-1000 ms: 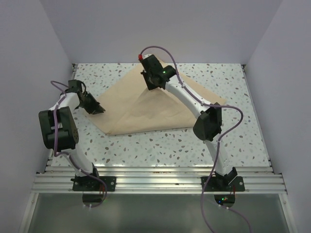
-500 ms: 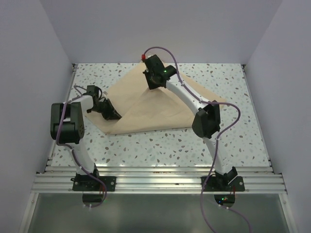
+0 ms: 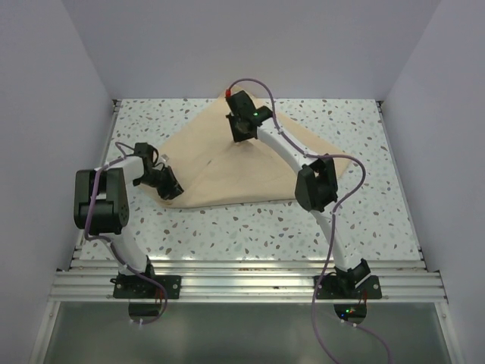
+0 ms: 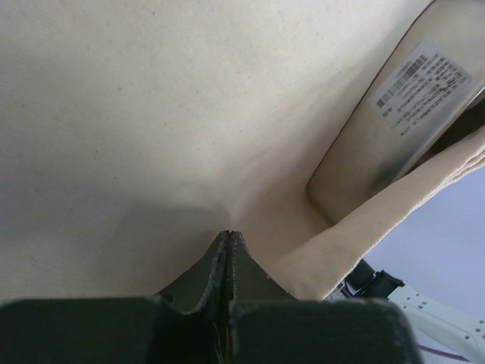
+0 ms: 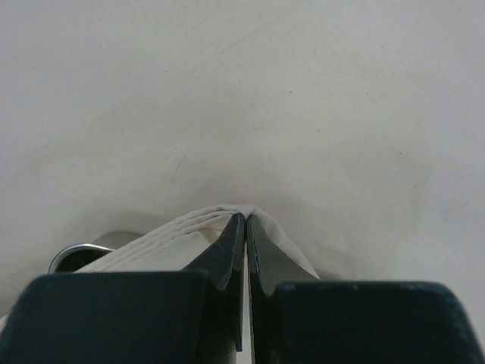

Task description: Prepare the surgical pack

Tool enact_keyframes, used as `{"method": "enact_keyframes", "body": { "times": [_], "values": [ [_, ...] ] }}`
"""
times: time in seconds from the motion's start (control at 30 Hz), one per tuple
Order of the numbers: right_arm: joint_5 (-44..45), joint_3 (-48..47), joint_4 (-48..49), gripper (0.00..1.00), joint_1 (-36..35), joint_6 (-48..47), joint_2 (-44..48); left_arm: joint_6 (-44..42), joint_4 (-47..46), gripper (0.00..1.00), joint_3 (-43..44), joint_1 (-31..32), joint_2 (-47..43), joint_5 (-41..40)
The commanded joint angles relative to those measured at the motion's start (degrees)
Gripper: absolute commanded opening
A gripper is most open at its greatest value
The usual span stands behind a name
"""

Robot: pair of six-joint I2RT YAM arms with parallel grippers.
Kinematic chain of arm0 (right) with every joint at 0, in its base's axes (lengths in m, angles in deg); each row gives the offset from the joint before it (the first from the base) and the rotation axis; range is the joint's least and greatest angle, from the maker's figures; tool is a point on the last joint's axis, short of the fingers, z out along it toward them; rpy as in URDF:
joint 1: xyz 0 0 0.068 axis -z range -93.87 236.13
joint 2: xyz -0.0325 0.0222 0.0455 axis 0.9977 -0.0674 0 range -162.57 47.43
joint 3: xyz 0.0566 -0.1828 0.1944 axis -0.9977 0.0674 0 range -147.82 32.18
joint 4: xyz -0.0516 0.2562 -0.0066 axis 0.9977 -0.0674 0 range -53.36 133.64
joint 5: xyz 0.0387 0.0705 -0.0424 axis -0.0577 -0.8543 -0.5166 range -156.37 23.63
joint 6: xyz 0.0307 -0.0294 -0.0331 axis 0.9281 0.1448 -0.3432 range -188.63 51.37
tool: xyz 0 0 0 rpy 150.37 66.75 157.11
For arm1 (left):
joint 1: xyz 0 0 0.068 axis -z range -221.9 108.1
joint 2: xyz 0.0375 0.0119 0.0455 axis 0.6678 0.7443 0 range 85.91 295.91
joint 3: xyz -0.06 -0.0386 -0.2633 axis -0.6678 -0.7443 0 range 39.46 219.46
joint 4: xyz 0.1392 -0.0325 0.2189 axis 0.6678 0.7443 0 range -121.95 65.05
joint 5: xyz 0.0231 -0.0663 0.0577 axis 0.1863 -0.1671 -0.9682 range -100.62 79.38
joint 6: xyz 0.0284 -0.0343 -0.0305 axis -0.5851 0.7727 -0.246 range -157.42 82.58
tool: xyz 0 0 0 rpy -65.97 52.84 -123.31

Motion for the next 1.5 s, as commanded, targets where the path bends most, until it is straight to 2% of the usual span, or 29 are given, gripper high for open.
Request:
{"method": "enact_keyframes", "body": {
  "times": [0.0, 0.37, 0.7, 0.83, 0.97, 1.1, 1.2, 1.37, 1.47],
  "values": [
    [1.7, -3.0, 3.7, 0.0, 0.6, 0.4, -1.3, -3.0, 3.1, 0.0, -1.0, -0.4, -2.8, 0.3],
    [0.0, -0.3, 3.0, 0.0, 0.6, 0.6, -5.1, -3.3, 3.4, 0.0, -1.0, -0.5, -2.5, -1.0],
    [-2.1, -1.6, 1.4, 0.0, 0.6, 1.2, -8.8, -3.7, 3.6, 0.02, -1.6, -1.4, -2.6, -2.4],
    [-2.4, -0.9, 1.7, 0.0, 0.5, 1.4, -9.6, -3.3, 2.5, 0.11, -0.1, -2.9, -2.7, -2.1],
    [-2.5, -1.0, 1.3, 0.0, 0.5, 1.2, -10.3, -3.7, 4.0, 0.13, 4.0, -3.3, -1.9, -3.2],
    [-2.8, -0.4, 1.3, 0.01, 0.6, 1.1, -9.7, -3.5, 5.0, 0.19, 7.3, -3.4, -5.0, -6.8],
    [-2.9, 0.1, 1.5, 0.02, 0.6, 1.0, -8.9, -3.6, 3.3, 0.2, 7.0, -3.3, -8.2, -6.0],
    [-3.1, 0.4, 1.2, 0.04, 0.5, 0.7, -8.8, -1.2, -3.8, 0.01, 1.3, -1.9, -10.1, 6.1],
    [-3.3, 0.4, 1.0, 0.04, 0.5, 0.7, -8.8, -0.5, -6.5, 0.0, 0.1, -0.7, -11.5, 8.7]
  ]
}}
